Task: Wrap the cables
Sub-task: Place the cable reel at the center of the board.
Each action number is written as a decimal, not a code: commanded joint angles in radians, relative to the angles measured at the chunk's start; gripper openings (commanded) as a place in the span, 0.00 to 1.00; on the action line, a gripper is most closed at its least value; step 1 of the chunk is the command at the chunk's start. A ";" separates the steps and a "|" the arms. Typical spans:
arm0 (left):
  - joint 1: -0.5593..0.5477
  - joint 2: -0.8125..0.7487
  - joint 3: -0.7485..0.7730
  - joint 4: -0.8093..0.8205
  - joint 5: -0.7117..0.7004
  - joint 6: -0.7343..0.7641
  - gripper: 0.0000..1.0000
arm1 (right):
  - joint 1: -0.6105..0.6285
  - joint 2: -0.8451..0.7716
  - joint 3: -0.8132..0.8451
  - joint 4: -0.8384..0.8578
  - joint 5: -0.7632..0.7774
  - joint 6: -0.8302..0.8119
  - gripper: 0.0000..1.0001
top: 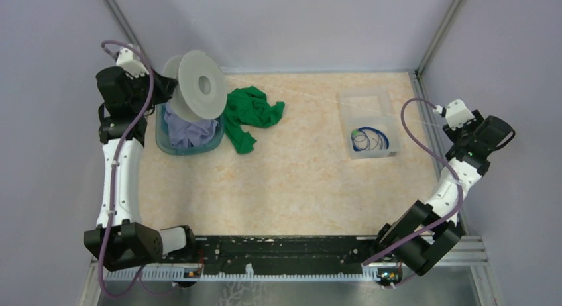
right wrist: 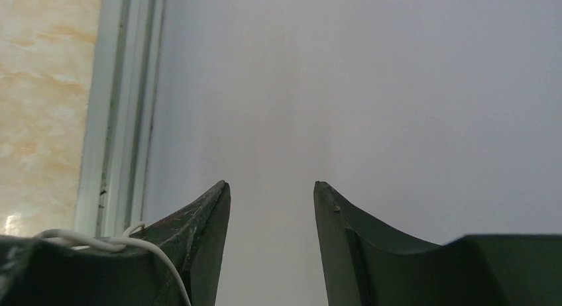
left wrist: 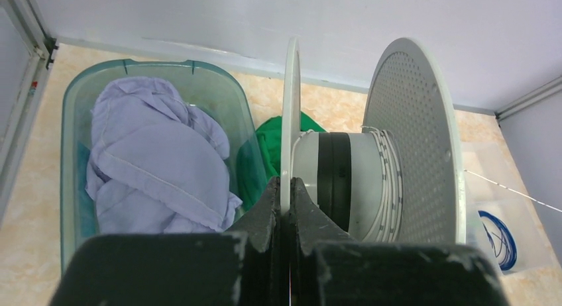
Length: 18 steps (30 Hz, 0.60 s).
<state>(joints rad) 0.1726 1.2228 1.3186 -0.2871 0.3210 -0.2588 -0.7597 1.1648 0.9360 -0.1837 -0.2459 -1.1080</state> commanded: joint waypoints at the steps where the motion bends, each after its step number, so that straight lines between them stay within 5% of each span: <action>1: 0.094 0.011 0.094 0.111 -0.133 0.057 0.00 | -0.047 -0.017 -0.004 0.027 0.015 -0.033 0.50; 7: 0.147 0.042 0.140 0.108 -0.122 0.083 0.00 | -0.072 -0.003 0.029 -0.043 -0.056 -0.032 0.50; 14: 0.150 0.039 0.126 0.112 -0.068 0.089 0.00 | -0.073 0.000 0.147 -0.425 -0.376 -0.065 0.52; 18: 0.150 0.030 0.122 0.108 -0.054 0.093 0.00 | -0.059 -0.002 0.194 -0.457 -0.430 0.009 0.53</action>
<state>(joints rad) 0.3115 1.2743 1.4120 -0.2760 0.2977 -0.1867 -0.8200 1.1687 1.0420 -0.5583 -0.5423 -1.1446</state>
